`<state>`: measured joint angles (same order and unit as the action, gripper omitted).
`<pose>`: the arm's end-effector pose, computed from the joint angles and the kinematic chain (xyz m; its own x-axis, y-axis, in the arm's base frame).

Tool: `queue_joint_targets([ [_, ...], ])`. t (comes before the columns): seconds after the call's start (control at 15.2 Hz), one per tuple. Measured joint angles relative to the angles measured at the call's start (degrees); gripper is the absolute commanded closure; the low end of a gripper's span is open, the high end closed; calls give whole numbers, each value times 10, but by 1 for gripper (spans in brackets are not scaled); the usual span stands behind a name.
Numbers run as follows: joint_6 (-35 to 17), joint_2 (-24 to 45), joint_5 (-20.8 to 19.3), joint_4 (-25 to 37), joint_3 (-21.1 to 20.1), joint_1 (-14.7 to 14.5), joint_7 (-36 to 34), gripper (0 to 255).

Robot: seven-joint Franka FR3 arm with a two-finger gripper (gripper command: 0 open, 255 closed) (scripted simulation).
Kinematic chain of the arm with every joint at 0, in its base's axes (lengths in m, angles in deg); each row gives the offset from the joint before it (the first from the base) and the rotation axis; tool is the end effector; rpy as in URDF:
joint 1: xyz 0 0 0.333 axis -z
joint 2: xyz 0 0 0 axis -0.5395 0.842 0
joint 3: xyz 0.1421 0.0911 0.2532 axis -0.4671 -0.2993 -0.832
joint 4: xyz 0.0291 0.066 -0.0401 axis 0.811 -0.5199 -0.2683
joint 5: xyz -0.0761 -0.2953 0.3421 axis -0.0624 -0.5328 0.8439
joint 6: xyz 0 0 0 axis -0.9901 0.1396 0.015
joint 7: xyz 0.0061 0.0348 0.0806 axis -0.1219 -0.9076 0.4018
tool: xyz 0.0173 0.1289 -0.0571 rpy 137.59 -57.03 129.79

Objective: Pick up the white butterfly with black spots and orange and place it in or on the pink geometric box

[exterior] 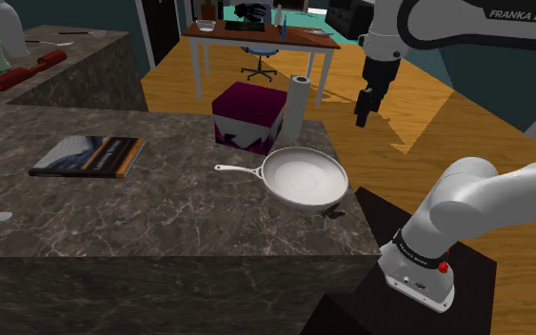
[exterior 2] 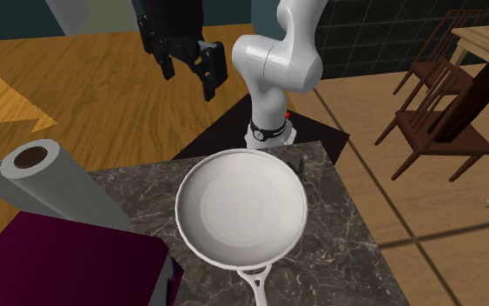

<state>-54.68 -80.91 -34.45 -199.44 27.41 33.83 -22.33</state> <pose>0.3638 -0.0127 0.5105 0.9959 0.0319 -0.0844 0.0420 -0.9918 0.1210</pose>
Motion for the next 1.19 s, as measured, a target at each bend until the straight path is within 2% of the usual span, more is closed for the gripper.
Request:
queue_joint_targets([
  [0.13,-7,0,3,-6,-3,-6,4,0],
  [0.26,-23,6,13,-15,-13,-25,17,0],
  [1.19,-157,29,103,-105,-105,-207,129,0],
])
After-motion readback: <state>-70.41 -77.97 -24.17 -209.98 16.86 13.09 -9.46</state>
